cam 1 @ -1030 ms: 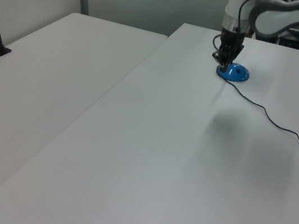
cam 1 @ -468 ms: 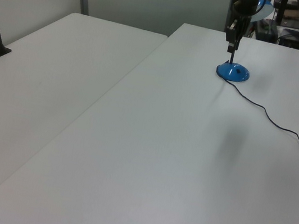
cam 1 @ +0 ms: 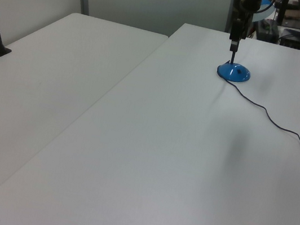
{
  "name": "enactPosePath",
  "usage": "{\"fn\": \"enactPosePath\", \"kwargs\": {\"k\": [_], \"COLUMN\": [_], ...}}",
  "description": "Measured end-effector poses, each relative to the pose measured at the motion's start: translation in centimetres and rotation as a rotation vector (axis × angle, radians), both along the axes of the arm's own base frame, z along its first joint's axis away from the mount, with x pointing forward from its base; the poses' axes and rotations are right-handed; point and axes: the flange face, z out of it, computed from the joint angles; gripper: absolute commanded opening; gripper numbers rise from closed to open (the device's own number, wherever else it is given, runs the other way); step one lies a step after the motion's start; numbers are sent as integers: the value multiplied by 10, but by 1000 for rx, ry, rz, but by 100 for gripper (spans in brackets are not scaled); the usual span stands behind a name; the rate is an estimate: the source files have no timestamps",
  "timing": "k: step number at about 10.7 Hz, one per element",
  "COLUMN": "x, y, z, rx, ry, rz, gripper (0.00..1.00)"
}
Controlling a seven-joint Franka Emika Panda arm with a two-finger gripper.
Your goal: Turn off the lamp
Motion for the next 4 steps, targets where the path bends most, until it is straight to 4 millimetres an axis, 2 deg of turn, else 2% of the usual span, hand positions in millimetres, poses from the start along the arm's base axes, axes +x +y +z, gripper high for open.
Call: {"fn": "enactPosePath", "kwargs": {"k": [2,4], "x": [-8,-14], "y": [-6,-15], "z": [16,23], "rx": [-6,-10], "ry": [-21,-13], "rz": [-13,-31], "gripper": [100,100]}}
